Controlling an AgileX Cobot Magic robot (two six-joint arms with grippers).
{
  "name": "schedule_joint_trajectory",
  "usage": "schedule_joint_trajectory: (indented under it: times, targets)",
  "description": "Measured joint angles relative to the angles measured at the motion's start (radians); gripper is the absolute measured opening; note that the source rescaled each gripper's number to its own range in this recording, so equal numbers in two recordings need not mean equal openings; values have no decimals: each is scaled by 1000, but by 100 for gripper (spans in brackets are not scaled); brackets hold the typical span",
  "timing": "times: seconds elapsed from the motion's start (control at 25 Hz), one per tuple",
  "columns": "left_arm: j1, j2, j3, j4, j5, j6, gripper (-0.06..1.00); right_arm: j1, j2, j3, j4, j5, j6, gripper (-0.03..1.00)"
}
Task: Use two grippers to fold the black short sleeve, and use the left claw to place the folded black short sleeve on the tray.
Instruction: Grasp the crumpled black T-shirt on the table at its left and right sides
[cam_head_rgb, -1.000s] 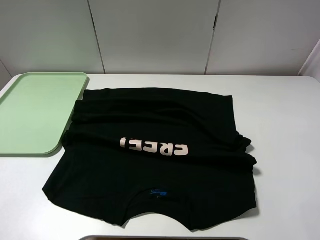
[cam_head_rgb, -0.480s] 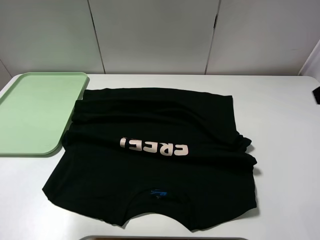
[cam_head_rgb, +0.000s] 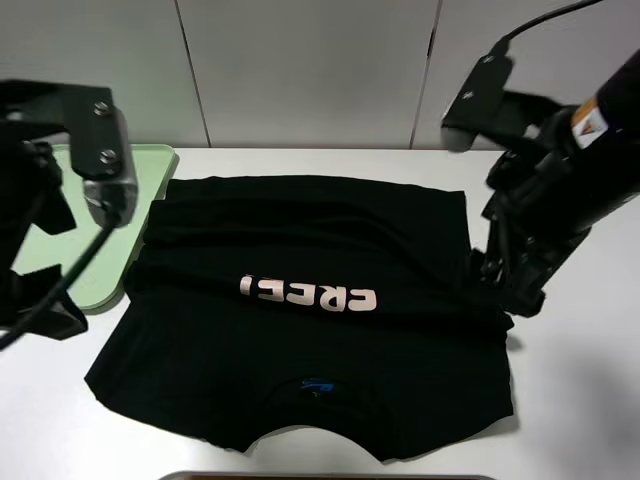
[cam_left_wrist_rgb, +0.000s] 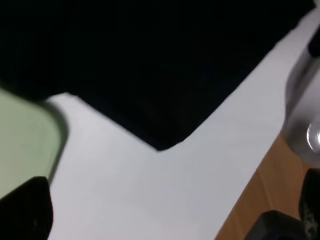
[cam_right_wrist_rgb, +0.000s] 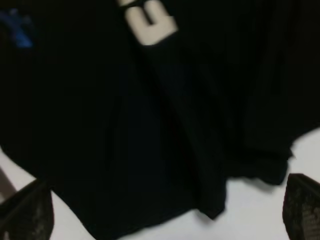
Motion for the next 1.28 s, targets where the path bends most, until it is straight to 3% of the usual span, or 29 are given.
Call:
schedule_joint_trajectory:
  times: [0.12, 0.44, 0.84, 1.28]
  targets:
    - [0, 91, 1, -16, -63, 64, 98, 47, 73, -1, -3, -22, -14, 100]
    - [0, 281, 1, -18, -196, 252, 96, 55, 215, -1, -47, -73, -35, 100]
    - [23, 369, 2, 2, -456, 300, 96, 55, 287, -1, -123, -153, -39, 100]
    - [160, 519, 2, -34, -543, 344, 96, 55, 289, -1, -148, -169, -39, 100]
